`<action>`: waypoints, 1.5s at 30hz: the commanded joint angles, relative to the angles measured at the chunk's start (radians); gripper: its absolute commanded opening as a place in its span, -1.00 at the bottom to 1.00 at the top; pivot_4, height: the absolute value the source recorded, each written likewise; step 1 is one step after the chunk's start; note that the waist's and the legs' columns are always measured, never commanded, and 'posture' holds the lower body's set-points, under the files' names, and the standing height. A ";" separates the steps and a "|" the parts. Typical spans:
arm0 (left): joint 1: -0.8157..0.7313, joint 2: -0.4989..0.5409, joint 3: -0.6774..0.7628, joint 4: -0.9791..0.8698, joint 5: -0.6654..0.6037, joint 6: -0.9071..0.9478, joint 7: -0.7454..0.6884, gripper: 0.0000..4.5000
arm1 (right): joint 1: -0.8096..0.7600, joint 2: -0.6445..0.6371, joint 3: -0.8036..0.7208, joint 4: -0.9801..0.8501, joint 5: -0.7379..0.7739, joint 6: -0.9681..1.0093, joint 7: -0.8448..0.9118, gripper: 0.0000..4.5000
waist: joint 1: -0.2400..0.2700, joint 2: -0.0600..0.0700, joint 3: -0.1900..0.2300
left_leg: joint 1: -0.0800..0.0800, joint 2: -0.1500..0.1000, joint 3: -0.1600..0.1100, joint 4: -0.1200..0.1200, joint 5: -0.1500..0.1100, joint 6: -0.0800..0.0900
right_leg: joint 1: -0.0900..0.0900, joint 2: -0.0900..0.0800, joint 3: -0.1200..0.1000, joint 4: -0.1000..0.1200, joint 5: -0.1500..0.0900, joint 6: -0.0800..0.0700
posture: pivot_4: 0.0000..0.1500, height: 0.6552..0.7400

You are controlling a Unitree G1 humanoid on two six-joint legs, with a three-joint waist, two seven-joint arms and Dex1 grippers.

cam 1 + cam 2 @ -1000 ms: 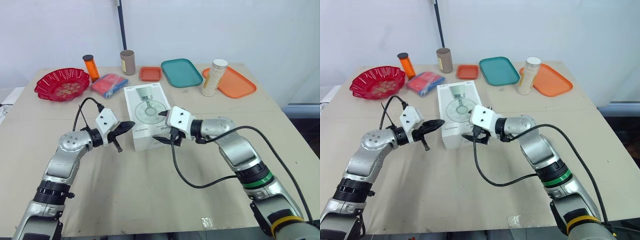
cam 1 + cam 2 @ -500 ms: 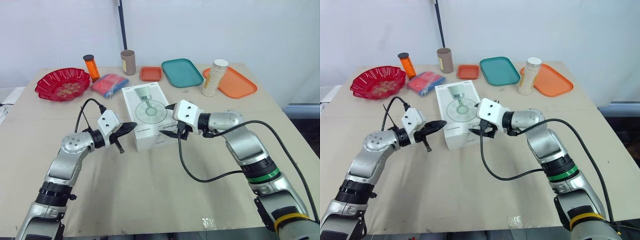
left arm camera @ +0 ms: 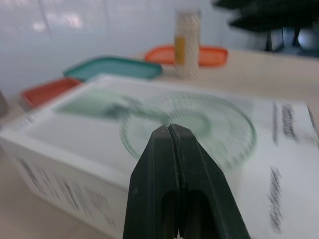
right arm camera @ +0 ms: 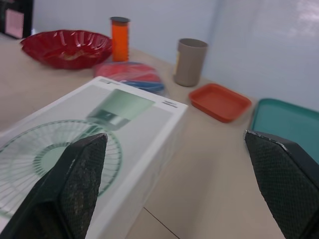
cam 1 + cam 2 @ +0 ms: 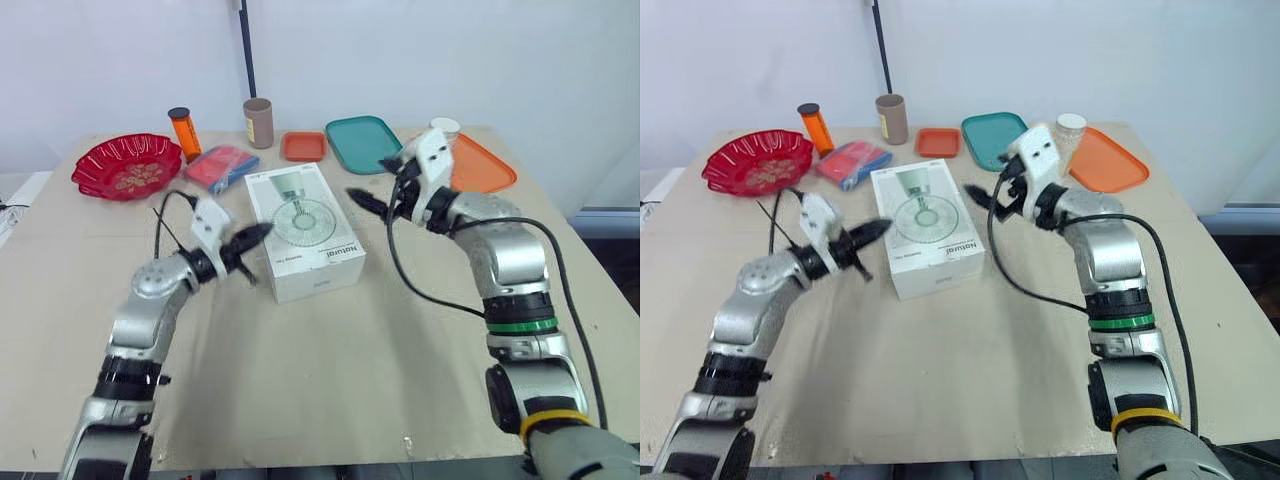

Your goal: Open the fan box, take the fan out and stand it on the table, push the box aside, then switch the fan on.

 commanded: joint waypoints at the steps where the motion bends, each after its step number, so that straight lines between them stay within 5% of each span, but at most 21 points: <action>1: -0.036 0.030 0.058 0.051 0.011 -0.004 0.055 -0.98 | 0.006 -0.023 0.017 0.068 -0.061 -0.038 -0.054 1.00 | -0.003 0.000 0.000 | 0.000 0.000 0.001 0.000 0.000 0.000 | 0.000 0.000 0.000 0.000 0.000 0.000 | 1.00 1.00; 9: 0.039 0.117 -0.038 0.153 0.166 -0.030 0.042 -0.98 | 0.128 -0.005 0.140 0.035 -0.131 -0.040 -0.029 1.00 | -0.009 0.000 0.000 | -0.008 0.000 0.007 0.000 0.003 -0.005 | -0.014 0.000 0.006 0.009 0.000 0.000 | 1.00 1.00; 24: -0.087 -0.005 -0.126 0.345 0.237 -0.143 0.019 -0.98 | 0.233 -0.006 0.172 -0.243 -0.045 0.051 0.081 1.00 | -0.006 0.000 -0.001 | -0.010 -0.002 0.006 0.002 0.003 -0.005 | -0.015 -0.002 0.005 0.010 0.000 0.000 | 1.00 1.00; 36: -0.057 0.115 -0.039 0.265 0.217 -0.120 0.004 -0.98 | 0.244 -0.101 0.110 -0.245 -0.053 0.053 0.082 1.00 | -0.008 0.000 0.000 | -0.010 -0.002 0.005 0.002 0.003 -0.005 | -0.015 -0.001 0.004 0.010 0.000 0.000 | 1.00 1.00; 45: -0.091 0.173 -0.109 0.086 0.111 0.012 -0.218 -0.98 | 0.228 -0.259 0.070 -0.361 0.004 0.084 0.177 1.00 | -0.007 0.000 -0.001 | -0.011 -0.002 0.004 0.003 0.002 -0.004 | -0.015 -0.001 0.003 0.010 0.000 0.000 | 1.00 1.00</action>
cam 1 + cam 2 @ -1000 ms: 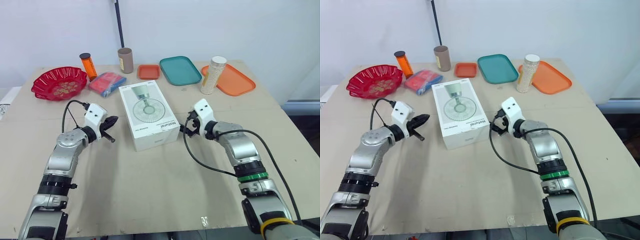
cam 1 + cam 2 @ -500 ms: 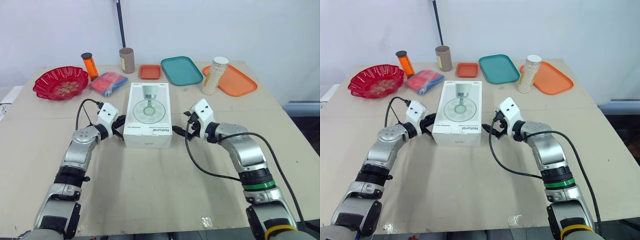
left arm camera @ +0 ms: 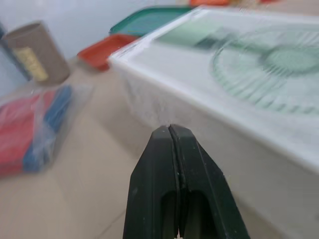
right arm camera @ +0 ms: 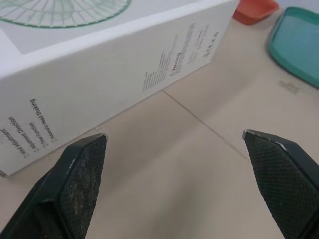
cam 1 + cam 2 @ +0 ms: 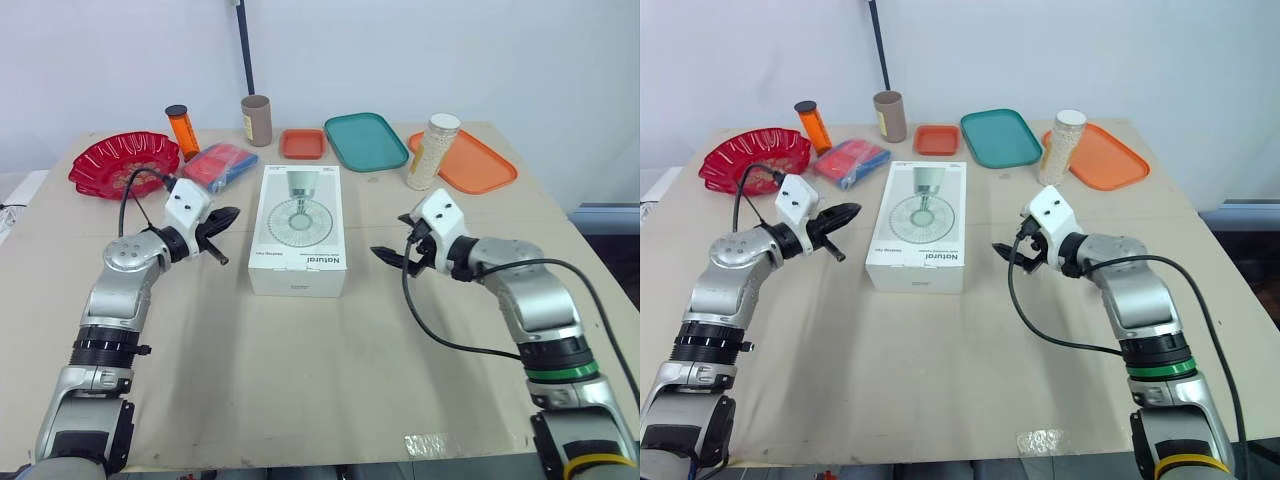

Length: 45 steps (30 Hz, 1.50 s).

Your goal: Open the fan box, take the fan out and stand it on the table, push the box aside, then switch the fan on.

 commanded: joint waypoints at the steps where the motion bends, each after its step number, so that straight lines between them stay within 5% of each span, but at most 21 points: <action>1: -0.020 0.033 -0.051 -0.073 -0.023 0.058 -0.101 -0.98 | -0.040 -0.032 -0.034 -0.102 0.054 0.022 0.049 1.00 | -0.002 0.000 0.000 | 0.000 0.000 0.000 0.000 0.000 0.000 | 0.000 0.000 0.000 0.000 0.000 0.000 | 1.00 1.00; 17: -0.055 0.072 -0.166 -0.030 0.041 0.196 -0.187 -0.98 | -0.342 0.002 0.291 -0.231 -0.006 0.255 0.114 1.00 | -0.004 0.000 -0.001 | 0.001 0.001 -0.001 0.001 0.000 0.001 | 0.001 0.002 0.000 0.001 0.000 0.000 | 1.00 1.00; 45: -0.005 0.044 -0.155 -0.079 0.040 0.203 -0.141 -0.98 | -0.380 0.131 0.465 -0.164 -0.179 0.229 0.104 1.00 | -0.004 0.001 -0.002 | 0.001 0.000 -0.002 0.002 0.000 0.001 | 0.001 0.001 -0.001 0.001 0.000 0.000 | 1.00 1.00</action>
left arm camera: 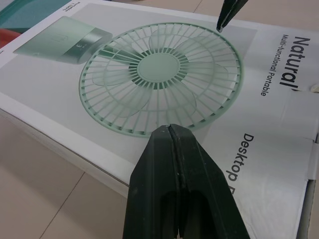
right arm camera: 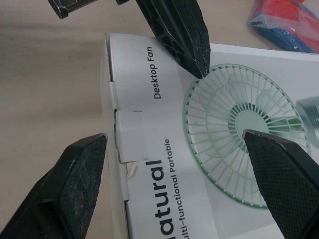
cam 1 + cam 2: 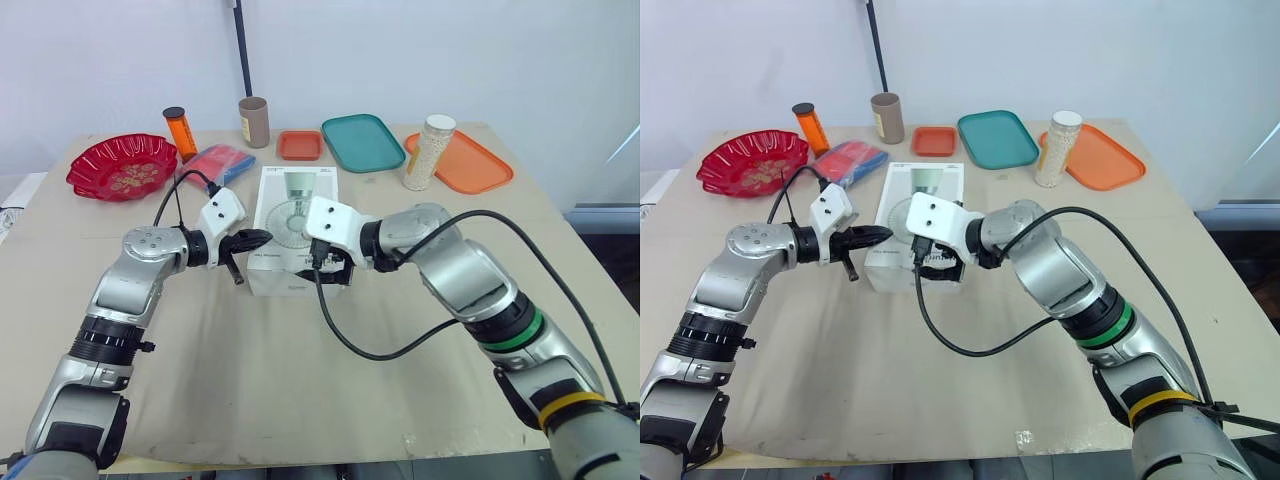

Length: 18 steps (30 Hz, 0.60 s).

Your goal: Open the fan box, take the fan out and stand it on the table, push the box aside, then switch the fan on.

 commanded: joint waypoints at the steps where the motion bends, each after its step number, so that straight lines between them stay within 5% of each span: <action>1: 0.024 -0.002 -0.025 0.006 0.013 0.017 -0.004 -0.98 | -0.030 0.007 -0.002 -0.004 -0.025 -0.025 -0.007 1.00 | 0.000 0.000 0.000 | 0.000 0.000 0.000 0.000 0.000 0.000 | 0.000 0.000 0.000 0.000 0.000 0.000 | 1.00 1.00; 18: 0.042 -0.010 -0.043 0.001 0.017 -0.013 -0.018 -0.98 | -0.051 0.027 -0.013 0.049 -0.084 -0.041 -0.021 1.00 | 0.000 0.000 0.000 | 0.000 0.000 0.000 0.000 0.000 0.000 | 0.000 0.000 0.000 0.000 0.000 0.000 | 1.00 1.00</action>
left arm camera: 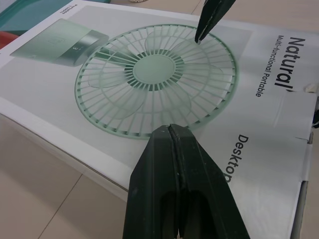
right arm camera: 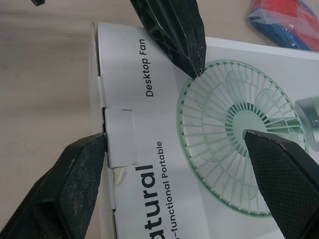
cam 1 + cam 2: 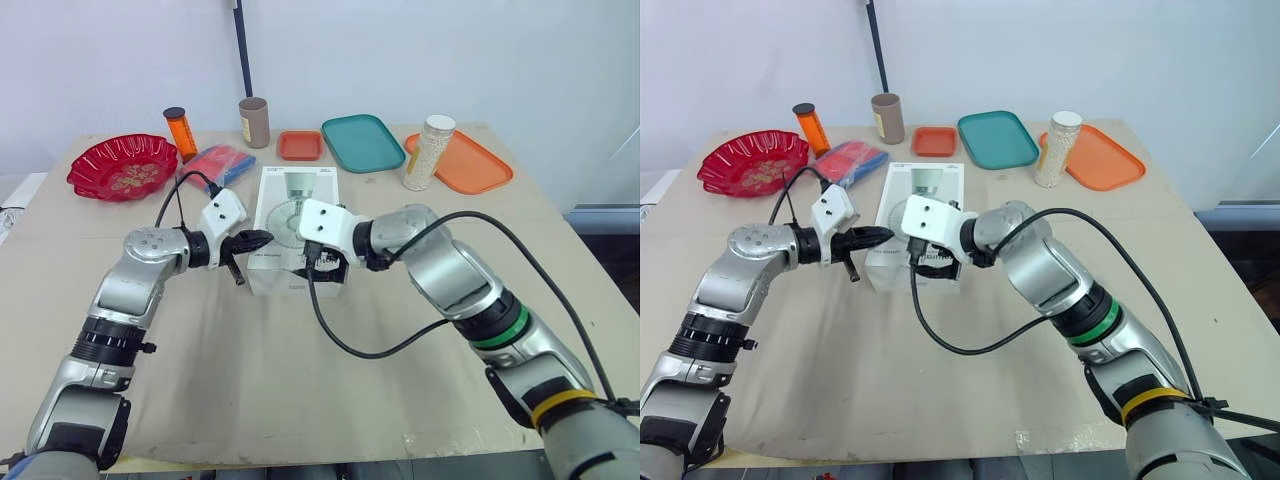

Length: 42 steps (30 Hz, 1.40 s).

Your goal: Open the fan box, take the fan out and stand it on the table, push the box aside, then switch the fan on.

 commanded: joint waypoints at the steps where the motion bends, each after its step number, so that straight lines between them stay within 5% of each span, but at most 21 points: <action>1: 0.034 -0.001 -0.040 0.004 0.018 0.001 -0.020 -0.98 | -0.042 -0.005 -0.033 -0.004 -0.029 -0.001 -0.019 1.00 | 0.000 0.000 0.000 | 0.000 0.000 0.000 0.000 0.000 0.000 | 0.000 0.000 0.000 0.000 0.000 0.000 | 1.00 1.00; 29: 0.067 0.009 -0.049 0.000 0.028 -0.032 -0.026 -0.98 | -0.128 0.028 -0.171 0.141 -0.006 -0.006 -0.073 1.00 | 0.000 0.000 -0.003 | 0.001 0.000 0.000 -0.001 0.000 0.000 | 0.000 0.000 0.000 0.000 0.000 0.000 | 1.00 1.00; 42: 0.035 0.040 -0.034 0.040 0.026 -0.040 -0.058 -0.98 | 0.299 -0.156 -0.393 -0.312 0.312 0.149 0.071 1.00 | -0.001 0.000 -0.005 | 0.003 0.000 0.001 -0.001 -0.001 0.002 | 0.002 0.001 0.000 0.000 0.000 0.000 | 1.00 1.00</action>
